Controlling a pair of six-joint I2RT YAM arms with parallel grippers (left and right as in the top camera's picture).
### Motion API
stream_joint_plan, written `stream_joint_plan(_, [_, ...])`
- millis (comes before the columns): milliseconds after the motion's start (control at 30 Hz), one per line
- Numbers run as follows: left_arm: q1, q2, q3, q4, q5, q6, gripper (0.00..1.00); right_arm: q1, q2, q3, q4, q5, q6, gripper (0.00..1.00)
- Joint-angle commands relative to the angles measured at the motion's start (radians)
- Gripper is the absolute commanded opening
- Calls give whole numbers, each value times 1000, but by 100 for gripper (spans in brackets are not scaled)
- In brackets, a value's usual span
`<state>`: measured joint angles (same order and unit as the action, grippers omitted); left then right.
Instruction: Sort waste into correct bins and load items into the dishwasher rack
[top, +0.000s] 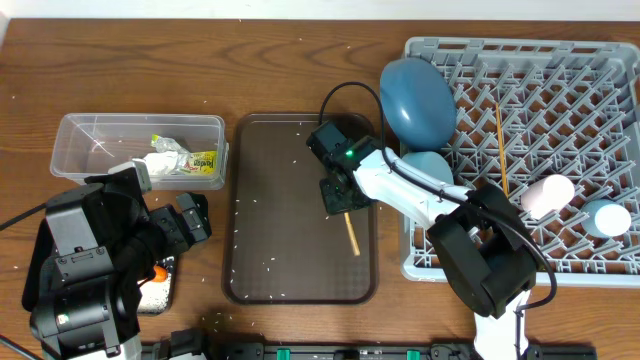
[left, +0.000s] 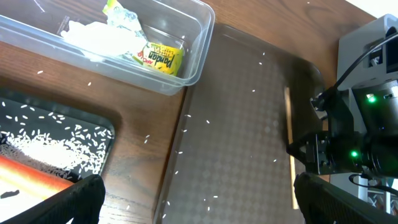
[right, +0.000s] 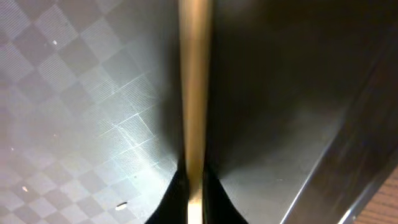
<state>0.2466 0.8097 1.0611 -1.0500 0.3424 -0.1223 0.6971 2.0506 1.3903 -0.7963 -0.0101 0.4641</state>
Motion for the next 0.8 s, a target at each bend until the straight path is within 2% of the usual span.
stream_joint_plan(0, [-4,-1,20,0,12,17,98,-9,32,-3,3,-6,23,1])
stream_joint_plan(200, [-4,-1,20,0,12,17,98,-32,-28,9,11,-10,-29,1])
stream_joint_plan(567, [-4,-1,20,0,12,17,98,-56,-319,11,-16,10,-107,1])
stream_joint_plan(767, [-4,-1,20,0,12,17,98,-249,-500,11,-96,86,-153,1])
